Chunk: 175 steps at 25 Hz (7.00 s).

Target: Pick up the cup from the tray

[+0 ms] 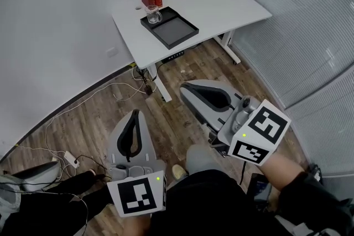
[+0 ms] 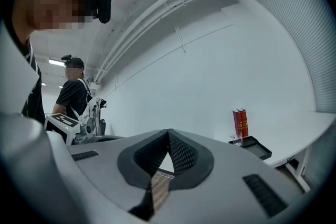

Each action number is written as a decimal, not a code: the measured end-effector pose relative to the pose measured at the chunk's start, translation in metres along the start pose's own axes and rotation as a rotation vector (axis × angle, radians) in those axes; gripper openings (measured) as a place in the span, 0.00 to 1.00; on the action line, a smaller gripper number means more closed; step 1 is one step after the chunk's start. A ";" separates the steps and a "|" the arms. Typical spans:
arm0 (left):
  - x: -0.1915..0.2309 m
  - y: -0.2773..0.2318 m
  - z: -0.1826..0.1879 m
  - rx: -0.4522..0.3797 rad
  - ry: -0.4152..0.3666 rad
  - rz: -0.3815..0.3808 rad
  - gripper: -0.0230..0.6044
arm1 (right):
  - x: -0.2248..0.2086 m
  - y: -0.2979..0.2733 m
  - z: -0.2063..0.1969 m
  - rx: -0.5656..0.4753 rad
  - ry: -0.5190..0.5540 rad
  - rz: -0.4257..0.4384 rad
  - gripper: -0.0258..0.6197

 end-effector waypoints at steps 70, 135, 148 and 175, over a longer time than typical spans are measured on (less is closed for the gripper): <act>0.046 -0.030 0.000 -0.020 -0.030 0.014 0.04 | -0.015 -0.070 -0.002 0.013 0.090 0.082 0.06; 0.054 -0.312 0.003 0.129 -0.055 0.001 0.04 | -0.282 -0.192 -0.001 0.069 -0.082 0.097 0.06; 0.047 -0.345 0.006 0.144 -0.066 0.023 0.04 | -0.316 -0.201 -0.003 0.077 -0.112 0.119 0.06; 0.030 -0.393 0.001 0.189 -0.096 0.028 0.04 | -0.372 -0.203 -0.020 0.078 -0.199 0.104 0.06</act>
Point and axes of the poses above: the fingertips, and each gripper's own axes: y backward along the fingers, x to its left, z out of its top, the point moved 5 cm from there along y, backward along the fingers, and after that the axes turned 1 degree about -z, right-handed, at the moved point
